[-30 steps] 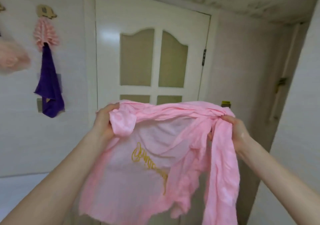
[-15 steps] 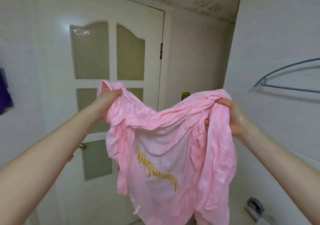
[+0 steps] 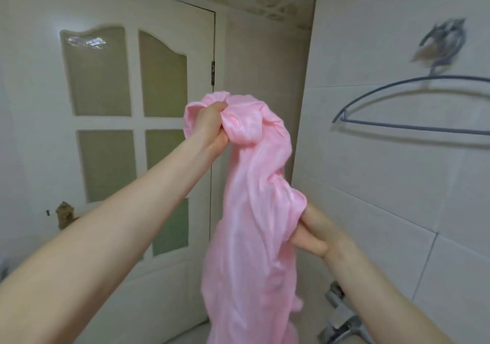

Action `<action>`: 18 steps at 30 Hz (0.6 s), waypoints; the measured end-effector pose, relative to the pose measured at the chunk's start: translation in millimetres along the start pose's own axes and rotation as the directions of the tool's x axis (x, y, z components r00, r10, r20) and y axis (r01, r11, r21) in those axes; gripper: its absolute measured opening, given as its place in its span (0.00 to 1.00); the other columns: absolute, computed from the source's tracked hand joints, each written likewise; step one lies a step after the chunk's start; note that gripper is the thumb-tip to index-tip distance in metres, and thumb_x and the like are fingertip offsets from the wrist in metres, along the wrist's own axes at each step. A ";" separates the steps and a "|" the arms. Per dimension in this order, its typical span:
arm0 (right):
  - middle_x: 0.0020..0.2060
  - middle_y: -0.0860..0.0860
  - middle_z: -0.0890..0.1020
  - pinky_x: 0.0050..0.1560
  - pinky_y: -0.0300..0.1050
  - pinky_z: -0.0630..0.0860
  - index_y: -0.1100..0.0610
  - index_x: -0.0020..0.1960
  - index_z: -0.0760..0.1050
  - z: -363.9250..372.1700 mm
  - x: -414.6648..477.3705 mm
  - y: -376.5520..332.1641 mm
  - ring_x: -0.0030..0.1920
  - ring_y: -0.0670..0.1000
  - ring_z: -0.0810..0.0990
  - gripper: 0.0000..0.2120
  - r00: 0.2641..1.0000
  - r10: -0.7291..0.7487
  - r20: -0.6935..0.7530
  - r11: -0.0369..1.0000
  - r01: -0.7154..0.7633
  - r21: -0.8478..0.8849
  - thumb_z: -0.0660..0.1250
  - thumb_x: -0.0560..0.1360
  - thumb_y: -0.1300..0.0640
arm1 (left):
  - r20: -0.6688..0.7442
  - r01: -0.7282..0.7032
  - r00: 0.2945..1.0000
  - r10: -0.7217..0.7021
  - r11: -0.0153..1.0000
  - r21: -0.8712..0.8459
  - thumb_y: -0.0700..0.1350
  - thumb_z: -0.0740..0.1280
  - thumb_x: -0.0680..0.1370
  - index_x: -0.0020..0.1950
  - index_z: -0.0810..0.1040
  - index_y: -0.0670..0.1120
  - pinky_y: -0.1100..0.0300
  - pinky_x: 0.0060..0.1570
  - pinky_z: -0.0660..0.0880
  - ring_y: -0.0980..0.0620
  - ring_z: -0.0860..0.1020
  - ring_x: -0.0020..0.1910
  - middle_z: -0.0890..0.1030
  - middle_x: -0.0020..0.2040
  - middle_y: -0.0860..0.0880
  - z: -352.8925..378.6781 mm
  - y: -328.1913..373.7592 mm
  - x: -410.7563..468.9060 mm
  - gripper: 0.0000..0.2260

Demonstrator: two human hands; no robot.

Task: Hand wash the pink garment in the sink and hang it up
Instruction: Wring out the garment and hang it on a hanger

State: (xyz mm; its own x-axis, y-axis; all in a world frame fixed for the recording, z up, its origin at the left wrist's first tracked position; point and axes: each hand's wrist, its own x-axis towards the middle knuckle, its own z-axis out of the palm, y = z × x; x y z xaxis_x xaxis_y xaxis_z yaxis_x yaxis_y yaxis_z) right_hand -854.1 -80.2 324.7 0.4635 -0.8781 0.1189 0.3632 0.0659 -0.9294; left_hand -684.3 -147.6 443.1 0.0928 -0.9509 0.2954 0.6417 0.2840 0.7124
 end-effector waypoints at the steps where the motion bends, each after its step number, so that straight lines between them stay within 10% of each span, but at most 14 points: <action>1: 0.46 0.55 0.85 0.47 0.46 0.81 0.58 0.46 0.85 -1.3 -7.0 6.8 0.47 0.52 0.84 0.12 0.999 -0.008 0.034 0.996 0.005 0.086 0.71 0.64 0.56 | -0.005 -0.011 1.000 0.012 1.000 0.017 0.32 0.56 0.80 0.60 0.72 0.38 0.51 0.57 0.76 0.43 0.78 0.56 0.76 0.59 0.37 0.5 -1.9 4.3 0.11; 6: 0.42 0.52 0.78 0.32 0.35 0.78 0.54 0.46 0.73 -17.6 -9.5 -9.3 0.36 0.49 0.81 0.13 0.883 -0.173 -0.437 0.973 0.221 0.061 0.54 0.81 0.65 | 0.024 -0.071 0.997 0.069 0.991 0.117 0.31 0.56 0.80 0.39 0.74 0.44 0.56 0.55 0.75 0.51 0.77 0.45 0.76 0.41 0.48 -14.8 -0.4 23.7 0.14; 8: 0.43 0.48 0.78 0.37 0.32 0.78 0.53 0.47 0.74 -14.8 -7.2 -34.3 0.38 0.46 0.83 0.11 0.889 -0.191 -0.417 0.964 0.251 0.094 0.55 0.81 0.61 | 0.067 -0.036 0.998 0.021 0.972 0.230 0.33 0.58 0.80 0.30 0.76 0.46 0.58 0.50 0.75 0.52 0.78 0.42 0.78 0.32 0.50 -27.1 -5.5 27.7 0.20; 11: 0.43 0.54 0.84 0.49 0.40 0.80 0.61 0.46 0.82 4.7 14.8 -59.0 0.46 0.51 0.83 0.14 0.952 -0.220 -0.215 0.958 0.252 0.137 0.58 0.76 0.58 | 0.190 0.064 0.961 -0.202 0.828 0.556 0.40 0.61 0.80 0.42 0.77 0.40 0.60 0.46 0.77 0.50 0.79 0.43 0.80 0.40 0.46 -41.3 -24.1 38.7 0.09; 15: 0.53 0.63 0.80 0.51 0.46 0.79 0.67 0.57 0.74 10.0 67.2 -73.5 0.54 0.57 0.80 0.11 0.940 -0.145 -0.308 0.987 0.158 0.017 0.58 0.78 0.66 | 0.127 -0.061 0.863 -0.488 0.148 0.987 0.51 0.65 0.78 0.51 0.76 0.40 0.55 0.43 0.80 0.48 0.82 0.42 0.83 0.45 0.44 -45.0 -29.4 44.2 0.14; 17: 0.48 0.61 0.79 0.48 0.46 0.80 0.66 0.49 0.75 10.0 87.0 -83.4 0.47 0.56 0.80 0.08 0.899 -0.156 -0.410 0.987 0.155 -0.035 0.57 0.79 0.68 | -0.105 -0.145 0.797 -0.595 -0.358 0.922 0.61 0.62 0.77 0.56 0.76 0.38 0.56 0.39 0.80 0.47 0.82 0.40 0.83 0.47 0.42 -42.0 -12.8 41.1 0.25; 18: 0.47 0.61 0.78 0.52 0.47 0.80 0.65 0.46 0.74 9.9 93.7 -89.4 0.46 0.56 0.79 0.09 0.881 -0.160 -0.446 0.986 0.168 -0.023 0.55 0.79 0.69 | -0.145 -0.171 0.870 -0.471 -0.565 0.807 0.65 0.59 0.77 0.55 0.77 0.38 0.59 0.38 0.77 0.47 0.82 0.40 0.82 0.45 0.43 -41.2 -4.5 44.7 0.29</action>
State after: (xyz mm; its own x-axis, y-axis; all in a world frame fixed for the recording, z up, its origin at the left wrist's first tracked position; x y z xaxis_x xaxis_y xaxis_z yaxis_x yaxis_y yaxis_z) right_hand -835.2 -163.7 422.3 -0.0106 -0.9952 0.0978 0.4169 -0.0933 -0.9041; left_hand -651.7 -196.5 426.8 -0.1109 -0.9790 -0.1712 -0.9929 0.1019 0.0607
